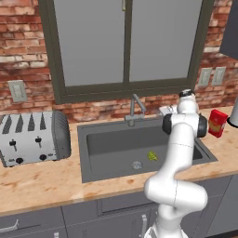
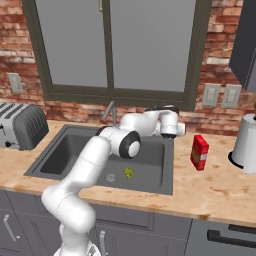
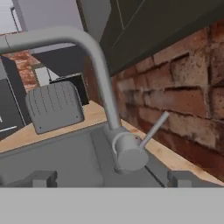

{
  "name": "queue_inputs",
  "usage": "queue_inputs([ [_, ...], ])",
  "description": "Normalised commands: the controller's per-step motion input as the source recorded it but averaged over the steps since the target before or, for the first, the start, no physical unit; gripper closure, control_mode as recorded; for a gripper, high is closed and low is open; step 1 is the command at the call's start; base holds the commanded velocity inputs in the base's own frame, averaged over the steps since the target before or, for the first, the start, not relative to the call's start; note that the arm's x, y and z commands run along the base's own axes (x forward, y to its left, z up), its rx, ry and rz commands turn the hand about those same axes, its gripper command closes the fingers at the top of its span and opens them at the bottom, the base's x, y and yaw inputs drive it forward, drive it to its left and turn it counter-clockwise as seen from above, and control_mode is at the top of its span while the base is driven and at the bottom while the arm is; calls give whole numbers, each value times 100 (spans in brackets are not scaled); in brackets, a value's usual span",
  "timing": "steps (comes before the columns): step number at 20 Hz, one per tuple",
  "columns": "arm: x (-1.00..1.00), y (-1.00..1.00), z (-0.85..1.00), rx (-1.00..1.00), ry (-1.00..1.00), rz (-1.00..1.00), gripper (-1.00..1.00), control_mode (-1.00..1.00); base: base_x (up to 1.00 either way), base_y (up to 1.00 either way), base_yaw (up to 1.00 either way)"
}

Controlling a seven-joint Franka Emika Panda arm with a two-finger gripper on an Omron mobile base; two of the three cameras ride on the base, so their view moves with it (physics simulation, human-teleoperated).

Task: Turn on the sink faucet. Then move the broccoli from the counter to the sink. Turn off the sink. Move the vegetable from the sink to the pot next to the stove. Finally move the pot to the front left burner.

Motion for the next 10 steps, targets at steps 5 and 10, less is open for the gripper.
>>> queue_inputs([
  [5,-86,0,2,0,-3,-2,-100,-100,0,0,0],
  [10,-85,0,11,0,-2,-4,-100,-100,0,0,0],
])
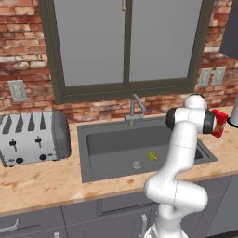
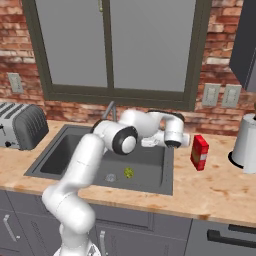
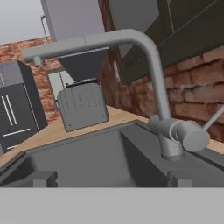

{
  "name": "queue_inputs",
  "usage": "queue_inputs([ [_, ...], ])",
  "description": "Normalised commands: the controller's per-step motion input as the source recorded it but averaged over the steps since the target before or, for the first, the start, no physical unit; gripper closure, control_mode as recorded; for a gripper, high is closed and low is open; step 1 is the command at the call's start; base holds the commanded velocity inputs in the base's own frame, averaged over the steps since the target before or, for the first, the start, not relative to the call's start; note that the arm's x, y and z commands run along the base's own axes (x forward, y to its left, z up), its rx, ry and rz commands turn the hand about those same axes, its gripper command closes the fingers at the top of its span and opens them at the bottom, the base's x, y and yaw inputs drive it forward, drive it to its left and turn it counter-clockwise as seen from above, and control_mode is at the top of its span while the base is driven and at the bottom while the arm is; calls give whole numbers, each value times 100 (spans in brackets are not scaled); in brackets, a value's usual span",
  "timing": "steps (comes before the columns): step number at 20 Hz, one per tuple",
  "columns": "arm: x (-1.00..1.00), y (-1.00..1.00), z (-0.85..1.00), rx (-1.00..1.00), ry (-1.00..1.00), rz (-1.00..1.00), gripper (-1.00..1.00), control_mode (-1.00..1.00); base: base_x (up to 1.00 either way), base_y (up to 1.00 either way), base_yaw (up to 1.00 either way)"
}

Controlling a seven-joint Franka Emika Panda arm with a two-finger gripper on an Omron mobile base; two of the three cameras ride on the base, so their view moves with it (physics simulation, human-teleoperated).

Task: Turn on the sink faucet. Then move the broccoli from the counter to the sink. Turn off the sink. Move the vegetable from the sink to the pot next to the stove. Finally move the pot to the front left burner.

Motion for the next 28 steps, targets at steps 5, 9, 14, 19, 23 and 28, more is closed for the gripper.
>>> queue_inputs([
  [5,-69,0,29,0,0,-5,-100,-100,0,0,0],
  [9,-54,0,37,0,0,-6,-100,-100,0,0,0],
  [14,-48,0,38,0,0,-6,-100,-100,0,0,0],
  [19,-38,0,36,-1,0,-7,-100,-100,0,0,0],
  [23,-35,0,24,-6,0,-5,-100,-100,0,0,0],
  [28,-26,0,20,-8,2,-3,-100,-100,0,0,0],
])
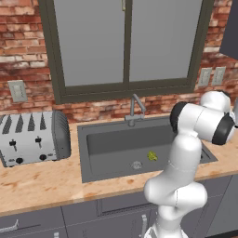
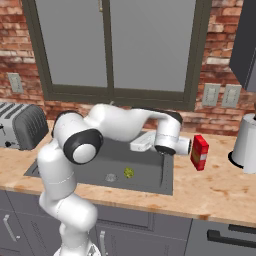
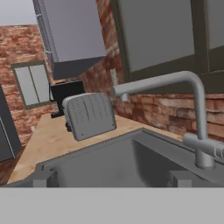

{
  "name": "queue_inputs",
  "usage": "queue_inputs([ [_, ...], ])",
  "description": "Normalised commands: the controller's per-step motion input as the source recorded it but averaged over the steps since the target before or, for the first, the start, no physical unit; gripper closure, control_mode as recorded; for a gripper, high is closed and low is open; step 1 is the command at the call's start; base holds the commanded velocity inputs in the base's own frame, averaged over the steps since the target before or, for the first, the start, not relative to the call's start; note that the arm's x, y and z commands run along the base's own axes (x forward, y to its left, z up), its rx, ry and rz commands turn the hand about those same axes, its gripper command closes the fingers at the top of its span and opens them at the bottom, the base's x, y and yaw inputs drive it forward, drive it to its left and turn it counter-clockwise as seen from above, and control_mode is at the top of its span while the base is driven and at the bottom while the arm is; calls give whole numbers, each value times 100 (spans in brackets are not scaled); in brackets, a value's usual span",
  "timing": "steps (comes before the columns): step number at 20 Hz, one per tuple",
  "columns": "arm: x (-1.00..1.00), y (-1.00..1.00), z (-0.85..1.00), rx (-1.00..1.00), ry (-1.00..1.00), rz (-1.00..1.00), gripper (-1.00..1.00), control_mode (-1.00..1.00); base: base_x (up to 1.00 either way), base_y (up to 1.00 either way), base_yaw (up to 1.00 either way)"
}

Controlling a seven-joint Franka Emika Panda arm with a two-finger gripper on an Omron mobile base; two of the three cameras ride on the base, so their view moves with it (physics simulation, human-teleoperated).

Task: Turn on the sink faucet. Then move the broccoli from the counter to the sink. Turn off the sink. Move the vegetable from the sink to the pot next to the stove. Finally move the pot to the front left burner.

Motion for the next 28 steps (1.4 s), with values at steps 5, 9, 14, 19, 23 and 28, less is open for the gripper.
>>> queue_inputs([
  [5,-15,0,12,-18,0,4,-100,-100,0,0,0],
  [9,-10,0,5,-21,-1,10,-100,-100,0,0,0],
  [14,-12,0,1,-20,-5,11,-100,-100,0,0,0],
  [19,-9,0,3,-19,-4,12,-100,-100,0,0,0],
  [23,-5,0,6,-17,-2,11,-100,-100,0,0,0],
  [28,-1,0,8,-16,-2,17,-100,-100,0,0,0],
])
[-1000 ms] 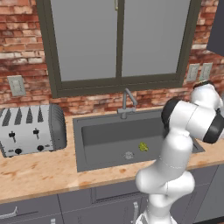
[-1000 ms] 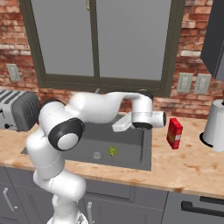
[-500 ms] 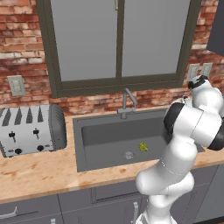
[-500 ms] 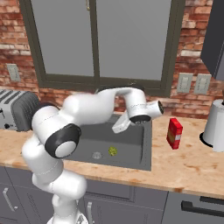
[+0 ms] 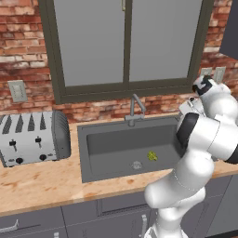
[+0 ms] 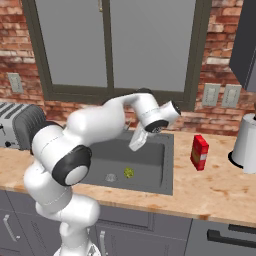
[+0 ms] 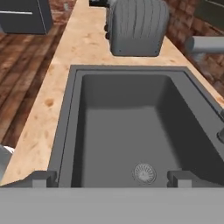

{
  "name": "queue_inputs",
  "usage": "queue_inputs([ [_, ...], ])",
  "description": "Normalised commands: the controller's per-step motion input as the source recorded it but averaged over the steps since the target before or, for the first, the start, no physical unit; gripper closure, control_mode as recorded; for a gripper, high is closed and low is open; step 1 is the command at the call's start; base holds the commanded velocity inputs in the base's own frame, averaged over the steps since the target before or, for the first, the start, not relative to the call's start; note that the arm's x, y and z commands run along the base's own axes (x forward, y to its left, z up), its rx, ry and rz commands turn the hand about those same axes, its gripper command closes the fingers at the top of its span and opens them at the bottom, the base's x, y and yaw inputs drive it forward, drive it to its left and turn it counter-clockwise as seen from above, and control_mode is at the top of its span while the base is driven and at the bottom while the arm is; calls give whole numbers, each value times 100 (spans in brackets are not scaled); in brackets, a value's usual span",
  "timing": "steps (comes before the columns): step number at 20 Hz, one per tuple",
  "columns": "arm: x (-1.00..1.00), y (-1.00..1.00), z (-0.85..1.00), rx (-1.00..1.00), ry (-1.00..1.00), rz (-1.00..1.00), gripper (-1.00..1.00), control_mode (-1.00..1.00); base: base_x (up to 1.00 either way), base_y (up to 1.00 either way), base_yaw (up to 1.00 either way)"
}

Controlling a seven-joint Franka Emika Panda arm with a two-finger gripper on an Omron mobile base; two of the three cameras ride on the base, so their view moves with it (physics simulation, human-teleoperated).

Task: Turn on the sink faucet. Then move the broccoli from the counter to the sink. Turn off the sink. Move the vegetable from the sink to the pot next to the stove. Finally move the pot to the front left burner.

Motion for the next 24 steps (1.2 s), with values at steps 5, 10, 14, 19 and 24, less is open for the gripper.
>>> queue_inputs([
  [5,0,0,3,-14,-1,19,-100,-100,0,0,0],
  [10,0,0,0,-15,-3,21,-100,-100,0,0,0],
  [14,0,0,-3,-17,-4,26,-100,-100,0,0,0],
  [19,-6,1,-4,-14,-12,24,-100,-100,0,0,0],
  [24,-15,0,0,-9,-19,25,-100,-100,0,0,0],
])
